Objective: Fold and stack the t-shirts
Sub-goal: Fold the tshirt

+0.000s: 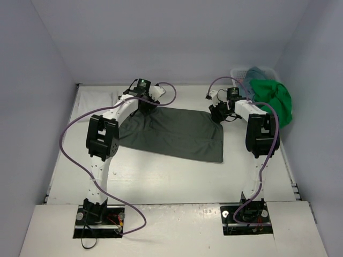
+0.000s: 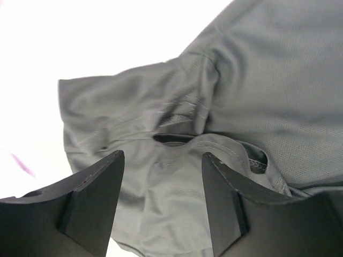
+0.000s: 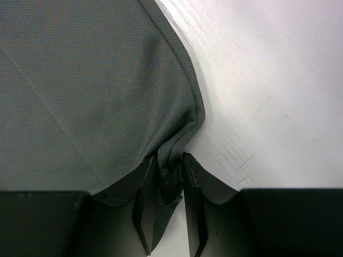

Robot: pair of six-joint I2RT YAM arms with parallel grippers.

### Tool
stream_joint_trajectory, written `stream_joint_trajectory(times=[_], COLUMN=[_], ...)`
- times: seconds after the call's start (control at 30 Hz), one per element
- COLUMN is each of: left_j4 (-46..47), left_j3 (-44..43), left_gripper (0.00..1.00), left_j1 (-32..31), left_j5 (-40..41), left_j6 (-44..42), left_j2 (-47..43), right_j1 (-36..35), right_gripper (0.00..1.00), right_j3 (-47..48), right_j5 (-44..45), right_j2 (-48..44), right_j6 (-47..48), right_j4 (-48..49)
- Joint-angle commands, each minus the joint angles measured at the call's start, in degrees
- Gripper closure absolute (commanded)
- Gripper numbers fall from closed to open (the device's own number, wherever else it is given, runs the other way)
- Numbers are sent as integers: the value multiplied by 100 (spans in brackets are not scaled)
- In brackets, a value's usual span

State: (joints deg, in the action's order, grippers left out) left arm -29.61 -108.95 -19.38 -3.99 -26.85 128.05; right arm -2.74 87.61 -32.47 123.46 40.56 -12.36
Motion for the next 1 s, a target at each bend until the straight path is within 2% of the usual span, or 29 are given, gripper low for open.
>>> stream_joint_trajectory(times=[0.0, 0.17, 0.23, 0.43, 0.97], left_j4=[482, 534, 780, 350, 51], left_j3=[-118, -224, -293, -979, -1393], left_gripper=[45, 44, 44, 44, 50], left_j1=[30, 39, 57, 83, 92], left_j5=[4, -23, 82, -146, -217], left_j6=[171, 189, 163, 224, 215], left_j2=[-755, -685, -554, -44, 546], right_j1=[-95, -130, -156, -183, -183], right_gripper=[78, 79, 84, 84, 84], right_j3=[-139, -130, -113, -130, -104], right_j5=[-23, -14, -23, -23, -23], right_j2=[-85, -76, -68, -59, -85], right_j6=[40, 23, -4, -30, -48], right_j4=[-214, -197, -188, -170, -170])
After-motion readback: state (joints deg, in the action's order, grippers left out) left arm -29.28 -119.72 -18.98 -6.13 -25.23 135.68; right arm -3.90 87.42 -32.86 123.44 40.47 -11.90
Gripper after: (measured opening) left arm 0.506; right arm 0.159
